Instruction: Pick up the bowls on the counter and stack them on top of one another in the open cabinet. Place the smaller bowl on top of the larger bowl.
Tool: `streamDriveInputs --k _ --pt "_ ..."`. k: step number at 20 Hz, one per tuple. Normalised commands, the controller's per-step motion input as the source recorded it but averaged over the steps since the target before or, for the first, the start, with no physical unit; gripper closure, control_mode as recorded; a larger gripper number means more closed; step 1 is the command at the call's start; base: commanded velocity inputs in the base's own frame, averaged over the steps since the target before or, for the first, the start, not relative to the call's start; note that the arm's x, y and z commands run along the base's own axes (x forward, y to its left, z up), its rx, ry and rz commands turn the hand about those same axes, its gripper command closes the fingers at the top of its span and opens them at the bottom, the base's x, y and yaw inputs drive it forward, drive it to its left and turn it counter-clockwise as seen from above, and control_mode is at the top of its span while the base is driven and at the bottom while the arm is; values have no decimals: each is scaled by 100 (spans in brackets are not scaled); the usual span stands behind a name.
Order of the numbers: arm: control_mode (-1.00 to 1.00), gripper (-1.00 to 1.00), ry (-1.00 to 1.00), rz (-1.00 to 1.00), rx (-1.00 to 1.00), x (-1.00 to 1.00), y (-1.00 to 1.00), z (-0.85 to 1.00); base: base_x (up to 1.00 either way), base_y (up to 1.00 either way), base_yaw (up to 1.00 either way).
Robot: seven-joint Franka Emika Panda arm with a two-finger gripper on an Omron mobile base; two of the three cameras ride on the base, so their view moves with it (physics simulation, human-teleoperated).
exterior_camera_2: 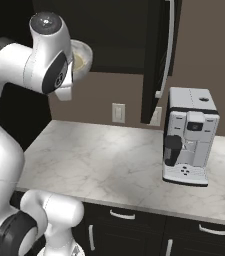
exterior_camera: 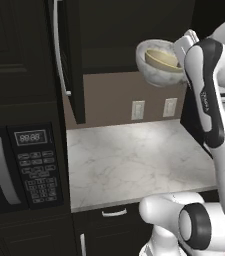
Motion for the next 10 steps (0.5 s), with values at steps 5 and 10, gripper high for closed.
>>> streamDriveInputs --k 5,10 --pt "-100 100 0 -4 0 42 -2 9 0 0 0" --pt "-100 100 0 -4 0 47 -1 13 0 0 0"
